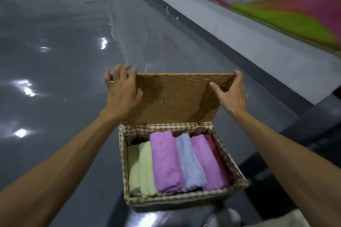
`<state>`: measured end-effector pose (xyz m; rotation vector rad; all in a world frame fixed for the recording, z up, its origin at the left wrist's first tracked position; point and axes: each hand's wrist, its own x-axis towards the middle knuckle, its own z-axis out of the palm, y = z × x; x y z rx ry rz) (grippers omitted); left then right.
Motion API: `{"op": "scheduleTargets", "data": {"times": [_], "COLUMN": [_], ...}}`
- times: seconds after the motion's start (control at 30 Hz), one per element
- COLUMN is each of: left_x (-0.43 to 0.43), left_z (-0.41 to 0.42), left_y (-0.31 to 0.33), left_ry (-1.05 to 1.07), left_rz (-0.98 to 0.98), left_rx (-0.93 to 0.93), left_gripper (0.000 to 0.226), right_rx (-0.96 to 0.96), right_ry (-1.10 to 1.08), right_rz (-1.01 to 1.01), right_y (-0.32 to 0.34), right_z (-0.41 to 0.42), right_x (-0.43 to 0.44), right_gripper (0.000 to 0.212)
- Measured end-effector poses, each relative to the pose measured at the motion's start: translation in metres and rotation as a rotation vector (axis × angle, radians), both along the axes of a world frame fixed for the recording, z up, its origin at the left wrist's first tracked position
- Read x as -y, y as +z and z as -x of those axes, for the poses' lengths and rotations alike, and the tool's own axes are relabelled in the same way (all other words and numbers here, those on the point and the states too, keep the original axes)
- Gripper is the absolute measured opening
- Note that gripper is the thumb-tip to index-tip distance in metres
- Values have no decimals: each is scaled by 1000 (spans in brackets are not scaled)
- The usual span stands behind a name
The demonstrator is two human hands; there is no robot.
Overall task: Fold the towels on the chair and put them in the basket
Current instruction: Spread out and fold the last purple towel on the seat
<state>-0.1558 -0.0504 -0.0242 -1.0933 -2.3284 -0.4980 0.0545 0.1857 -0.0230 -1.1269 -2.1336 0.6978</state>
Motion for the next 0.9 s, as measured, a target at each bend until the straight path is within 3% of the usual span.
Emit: {"op": "scheduleTargets", "data": {"times": [0.1, 0.17, 0.27, 0.37, 0.43, 0.5, 0.57, 0.67, 0.8, 0.9], "left_x": [-11, -17, -21, -14, -1, 12, 16, 19, 44, 59], "left_z": [-26, -41, -57, -69, -76, -88, -108, -133, -138, -139], "left_y": [7, 13, 18, 22, 21, 14, 0, -33, -84, -114], "left_ry": [-137, -239, -348, -404, -446, -530, -646, -766, -722, -694], "left_rz": [128, 147, 208, 294, 334, 409, 471, 591, 684, 743], "left_rx": [-92, -108, -82, -48, 29, 155, 272, 318, 489, 592], "left_gripper": [38, 27, 11, 9, 18, 24, 26, 37, 65, 63], "right_rx": [94, 235, 358, 403, 477, 608, 720, 889, 988, 1067], "right_ry": [6, 61, 333, 487, 559, 675, 753, 830, 883, 919], "right_rz": [-219, -495, -716, -729, -721, -636, -519, -344, -262, -221], "right_y": [9, 10, 9, 10, 12, 11, 7, -4, -41, -72], "right_z": [-11, -17, -17, -17, -25, -39, -55, -79, -93, -92], "right_x": [11, 14, 27, 49, 60, 69, 73, 80, 96, 110], "right_gripper": [70, 54, 41, 27, 30, 39, 34, 36, 43, 47]}}
